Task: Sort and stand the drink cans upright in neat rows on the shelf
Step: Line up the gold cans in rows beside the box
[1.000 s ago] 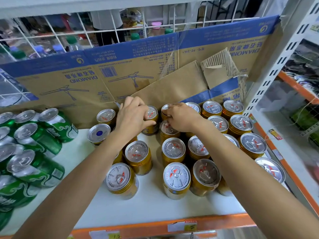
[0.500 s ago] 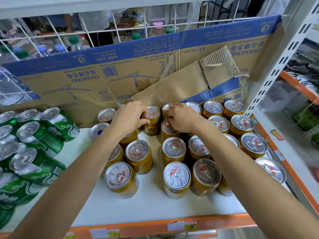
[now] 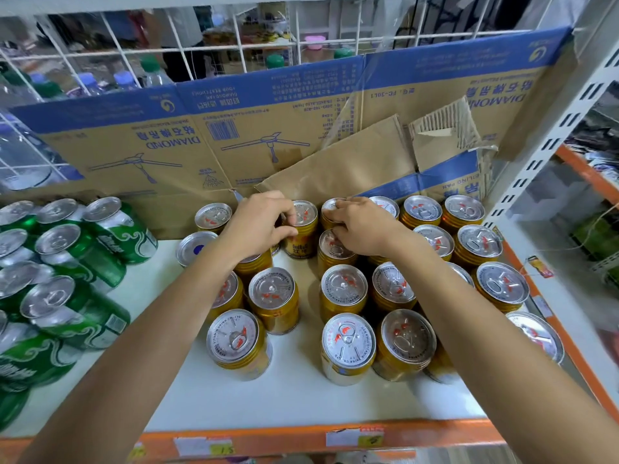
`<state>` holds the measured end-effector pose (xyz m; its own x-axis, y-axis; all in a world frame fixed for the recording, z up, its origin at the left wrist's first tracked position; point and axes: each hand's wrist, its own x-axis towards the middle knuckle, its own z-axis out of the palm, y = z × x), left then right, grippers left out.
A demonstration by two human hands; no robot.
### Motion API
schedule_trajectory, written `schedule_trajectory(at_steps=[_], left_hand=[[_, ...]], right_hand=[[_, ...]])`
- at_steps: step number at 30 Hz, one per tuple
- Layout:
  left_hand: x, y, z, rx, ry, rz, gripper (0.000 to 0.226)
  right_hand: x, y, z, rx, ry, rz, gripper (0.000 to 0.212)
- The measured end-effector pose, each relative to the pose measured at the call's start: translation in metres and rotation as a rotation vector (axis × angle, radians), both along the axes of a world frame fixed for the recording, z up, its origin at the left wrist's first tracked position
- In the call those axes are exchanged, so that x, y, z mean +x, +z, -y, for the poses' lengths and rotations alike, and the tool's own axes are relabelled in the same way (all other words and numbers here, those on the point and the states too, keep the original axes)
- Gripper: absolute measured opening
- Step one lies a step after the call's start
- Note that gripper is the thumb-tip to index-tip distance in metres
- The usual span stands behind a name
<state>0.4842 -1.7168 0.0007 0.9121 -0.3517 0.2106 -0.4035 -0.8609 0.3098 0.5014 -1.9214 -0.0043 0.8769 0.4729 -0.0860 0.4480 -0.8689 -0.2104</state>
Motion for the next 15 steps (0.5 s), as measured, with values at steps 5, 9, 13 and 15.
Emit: schedule_trajectory(at_steps=[5,9,13,15], left_hand=[[0.003,-0.002,-0.006,-0.059,-0.058,-0.037,0.017],[0.001,-0.004,-0.004,-0.07,-0.045,-0.009,0.018],[-0.002,-0.011,-0.003,-0.092,-0.019,0.012,0.019],[-0.003,-0.012,-0.003,-0.096,-0.01,0.012,0.019]], right_hand=[[-0.003,0.002,-0.001,-0.011,-0.005,-0.004,0.034],[-0.003,0.003,-0.001,-0.025,0.004,0.007,0.025],[-0.005,0.006,-0.002,-0.031,0.001,0.017,0.027],[-0.006,0.006,-0.003,-0.041,-0.001,0.016,0.029]])
